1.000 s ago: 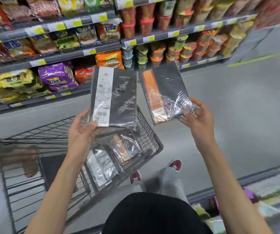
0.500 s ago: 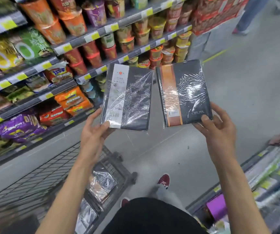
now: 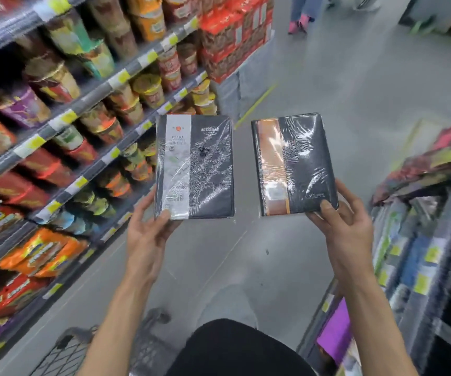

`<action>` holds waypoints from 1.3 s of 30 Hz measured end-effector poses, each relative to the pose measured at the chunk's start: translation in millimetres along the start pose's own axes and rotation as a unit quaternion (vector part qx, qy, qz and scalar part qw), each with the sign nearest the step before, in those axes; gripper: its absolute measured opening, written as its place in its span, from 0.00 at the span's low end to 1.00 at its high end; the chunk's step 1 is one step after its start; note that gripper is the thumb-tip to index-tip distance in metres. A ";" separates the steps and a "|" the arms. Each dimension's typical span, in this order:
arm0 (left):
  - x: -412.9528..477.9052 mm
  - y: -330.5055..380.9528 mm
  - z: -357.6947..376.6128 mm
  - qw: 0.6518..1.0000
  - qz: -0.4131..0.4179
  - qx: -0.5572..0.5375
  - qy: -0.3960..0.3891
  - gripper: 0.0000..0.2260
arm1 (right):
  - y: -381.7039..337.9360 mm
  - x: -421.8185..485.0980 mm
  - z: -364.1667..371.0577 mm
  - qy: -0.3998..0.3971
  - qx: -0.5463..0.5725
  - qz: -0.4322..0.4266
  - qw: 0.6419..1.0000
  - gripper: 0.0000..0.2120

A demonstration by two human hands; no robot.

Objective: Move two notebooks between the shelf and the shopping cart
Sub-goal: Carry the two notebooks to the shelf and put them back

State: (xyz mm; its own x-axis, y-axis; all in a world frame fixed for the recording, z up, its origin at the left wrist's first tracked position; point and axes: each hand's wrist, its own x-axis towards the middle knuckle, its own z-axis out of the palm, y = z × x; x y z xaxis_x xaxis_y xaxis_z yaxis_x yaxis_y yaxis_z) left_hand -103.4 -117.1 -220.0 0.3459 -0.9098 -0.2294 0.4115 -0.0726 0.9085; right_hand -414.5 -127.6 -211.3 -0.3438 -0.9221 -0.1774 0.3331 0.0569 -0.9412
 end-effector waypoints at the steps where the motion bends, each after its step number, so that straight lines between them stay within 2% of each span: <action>1: 10.9 -1.8 11.8 1.000 -0.006 0.000 -0.008 0.24 | -2.2 7.9 -5.0 0.016 0.004 -0.004 1.000 0.20; 10: 128.7 -14.0 132.6 0.990 -0.060 0.008 -0.124 0.22 | -23.8 98.4 -33.0 0.149 0.036 -0.028 0.988 0.19; 16: 214.4 -21.1 213.8 0.966 -0.128 0.057 -0.216 0.23 | -27.4 151.6 -34.2 0.240 0.056 -0.039 0.968 0.20; 21: 269.9 -42.9 283.5 0.934 -0.159 0.100 -0.302 0.21 | -32.6 175.9 -43.9 0.330 0.070 -0.049 0.940 0.21; 25: 287.7 -63.6 336.8 0.911 -0.189 0.119 -0.347 0.20 | -38.8 188.0 -58.1 0.400 0.101 -0.048 0.910 0.33; 29: 298.4 -93.7 391.6 0.878 -0.221 0.144 -0.399 0.23 | -41.0 199.7 -78.3 0.452 0.120 -0.048 0.883 0.40; 31: 299.3 -109.1 415.8 0.862 -0.233 0.161 -0.421 0.24 | -41.6 203.9 -88.2 0.473 0.138 -0.051 0.869 0.39; 34: 302.6 -131.8 450.7 0.833 -0.254 0.178 -0.459 0.22 | -47.5 207.5 -97.5 0.502 0.166 -0.064 0.847 0.32; 39: 300.5 -162.8 500.5 0.772 -0.287 0.222 -0.522 0.23 | -43.3 204.7 -101.6 0.574 0.164 -0.055 0.800 0.35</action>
State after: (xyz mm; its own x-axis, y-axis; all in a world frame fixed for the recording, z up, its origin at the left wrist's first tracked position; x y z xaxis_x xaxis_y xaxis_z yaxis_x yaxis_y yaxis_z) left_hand -488.5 -583.2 -262.0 -0.7489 -0.4931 -0.4427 -0.1654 -0.5078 0.8454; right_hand -588.5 -279.9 -236.1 -0.9041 0.0549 -0.4237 0.3939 -0.2772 -0.8764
